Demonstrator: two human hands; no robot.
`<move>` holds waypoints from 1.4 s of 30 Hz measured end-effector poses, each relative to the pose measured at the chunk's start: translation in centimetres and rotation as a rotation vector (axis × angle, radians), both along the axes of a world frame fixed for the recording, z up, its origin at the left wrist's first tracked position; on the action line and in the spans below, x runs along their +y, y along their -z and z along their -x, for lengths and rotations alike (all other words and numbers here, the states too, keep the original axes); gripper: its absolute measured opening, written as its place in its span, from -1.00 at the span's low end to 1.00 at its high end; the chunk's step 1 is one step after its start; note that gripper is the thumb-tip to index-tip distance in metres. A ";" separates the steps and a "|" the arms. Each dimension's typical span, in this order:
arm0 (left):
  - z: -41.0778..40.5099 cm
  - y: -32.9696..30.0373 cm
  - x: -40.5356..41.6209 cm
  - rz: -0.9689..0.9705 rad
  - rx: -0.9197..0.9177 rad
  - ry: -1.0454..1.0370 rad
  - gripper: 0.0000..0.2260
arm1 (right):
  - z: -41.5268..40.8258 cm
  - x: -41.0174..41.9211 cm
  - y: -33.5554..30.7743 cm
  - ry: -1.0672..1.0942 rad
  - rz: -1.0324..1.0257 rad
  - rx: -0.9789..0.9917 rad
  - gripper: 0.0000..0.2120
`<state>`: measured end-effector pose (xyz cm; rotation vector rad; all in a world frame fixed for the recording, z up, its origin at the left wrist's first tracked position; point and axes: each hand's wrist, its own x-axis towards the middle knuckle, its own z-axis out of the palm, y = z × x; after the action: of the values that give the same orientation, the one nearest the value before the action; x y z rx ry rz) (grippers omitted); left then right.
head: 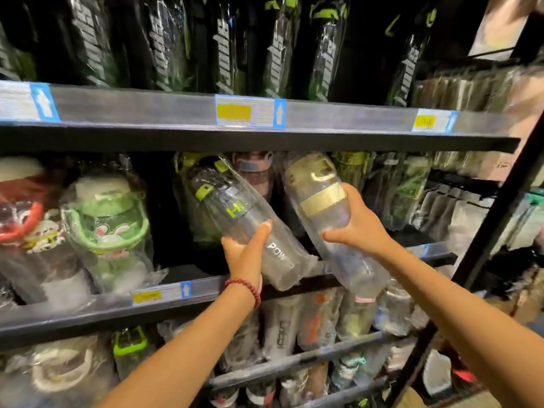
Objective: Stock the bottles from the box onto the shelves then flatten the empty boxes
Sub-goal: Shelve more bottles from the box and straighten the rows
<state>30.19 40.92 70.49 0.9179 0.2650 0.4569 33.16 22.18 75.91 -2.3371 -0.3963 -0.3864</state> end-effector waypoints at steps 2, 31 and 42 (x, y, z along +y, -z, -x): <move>-1.0 0.1 -0.7 0.059 -0.002 0.003 -0.49 | -0.8 -0.5 -0.2 0.021 0.082 -0.055 -0.06; -1.2 1.6 9.6 -0.833 0.138 -0.251 -0.36 | -6.6 9.7 6.4 -0.057 -0.297 0.007 -0.52; -1.3 2.1 10.9 -0.858 0.228 -0.288 -0.29 | -5.8 12.3 7.5 -0.147 -0.484 0.011 -0.45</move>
<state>31.45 51.86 68.38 1.7889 0.4227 0.7561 38.94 34.44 68.41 -1.8277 -0.4143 -0.3522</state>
